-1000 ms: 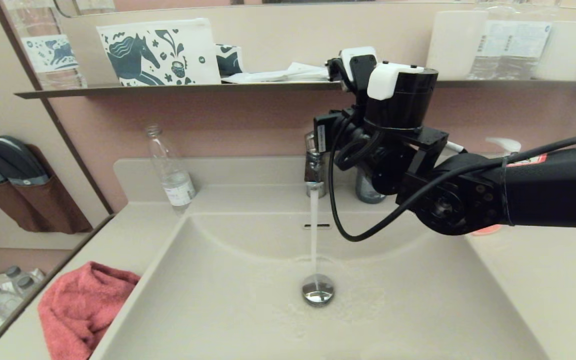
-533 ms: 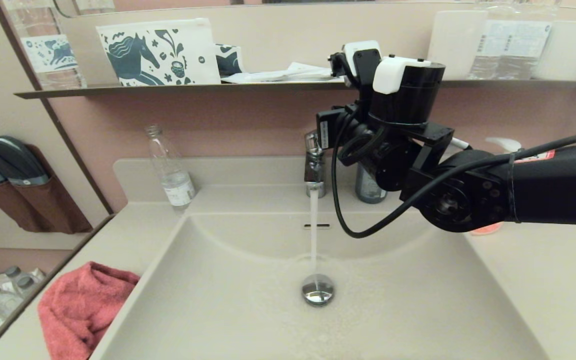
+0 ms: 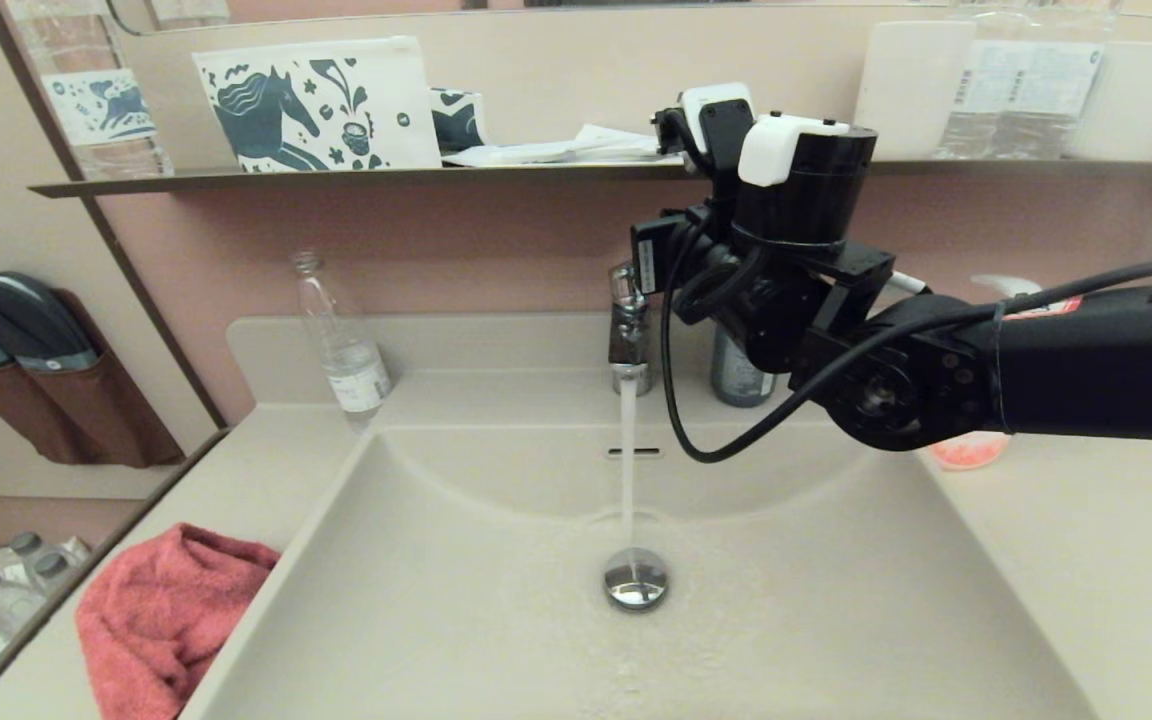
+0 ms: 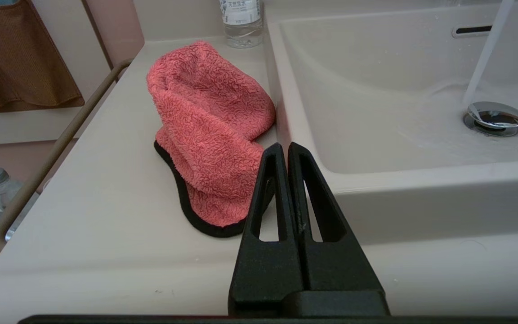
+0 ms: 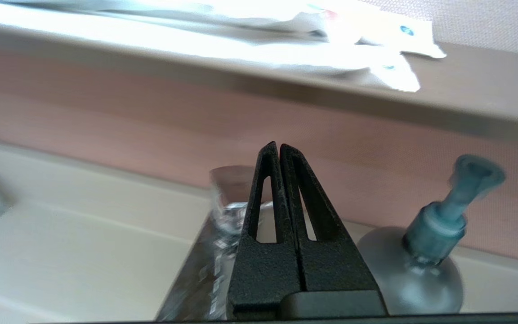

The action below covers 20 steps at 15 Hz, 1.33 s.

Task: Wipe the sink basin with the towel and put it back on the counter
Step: Turn off the faucet

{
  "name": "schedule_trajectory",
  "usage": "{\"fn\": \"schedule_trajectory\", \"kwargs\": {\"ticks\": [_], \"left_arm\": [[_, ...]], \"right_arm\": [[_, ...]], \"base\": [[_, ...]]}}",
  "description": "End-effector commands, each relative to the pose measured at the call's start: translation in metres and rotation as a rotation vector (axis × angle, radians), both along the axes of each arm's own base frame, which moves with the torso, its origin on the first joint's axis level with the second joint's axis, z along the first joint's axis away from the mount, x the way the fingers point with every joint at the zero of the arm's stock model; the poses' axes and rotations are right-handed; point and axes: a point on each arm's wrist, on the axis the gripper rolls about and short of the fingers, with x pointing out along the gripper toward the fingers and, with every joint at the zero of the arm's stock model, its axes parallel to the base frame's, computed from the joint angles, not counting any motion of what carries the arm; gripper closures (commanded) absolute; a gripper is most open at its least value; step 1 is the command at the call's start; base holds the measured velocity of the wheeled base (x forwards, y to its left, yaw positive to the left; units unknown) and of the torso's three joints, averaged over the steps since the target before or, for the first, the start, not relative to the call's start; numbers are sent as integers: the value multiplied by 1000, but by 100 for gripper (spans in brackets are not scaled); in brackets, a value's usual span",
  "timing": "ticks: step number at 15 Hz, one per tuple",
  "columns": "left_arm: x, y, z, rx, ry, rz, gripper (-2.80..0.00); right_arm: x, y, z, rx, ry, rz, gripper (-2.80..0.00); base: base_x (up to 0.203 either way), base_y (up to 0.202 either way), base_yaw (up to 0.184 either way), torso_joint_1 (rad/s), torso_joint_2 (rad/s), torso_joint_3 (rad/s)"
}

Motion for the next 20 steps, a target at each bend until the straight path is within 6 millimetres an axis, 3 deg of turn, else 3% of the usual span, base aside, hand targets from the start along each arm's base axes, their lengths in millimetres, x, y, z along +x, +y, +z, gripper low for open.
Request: {"fn": "schedule_trajectory", "kwargs": {"ticks": [1, 12, 20], "left_arm": [[0, 0, 0, 0, 0, 0, 0], [0, 0, 0, 0, 0, 1, 0], [0, 0, 0, 0, 0, 0, 0]], "right_arm": [[8, 2, -3, -8, 6, -7, 0], [15, 7, -19, -82, 91, 15, 0], [3, -1, -18, -121, 139, 17, 0]], "base": [[0, 0, 0, 0, 0, 0], [0, 0, 0, 0, 0, 0], [0, 0, 0, 0, 0, 0]]}}
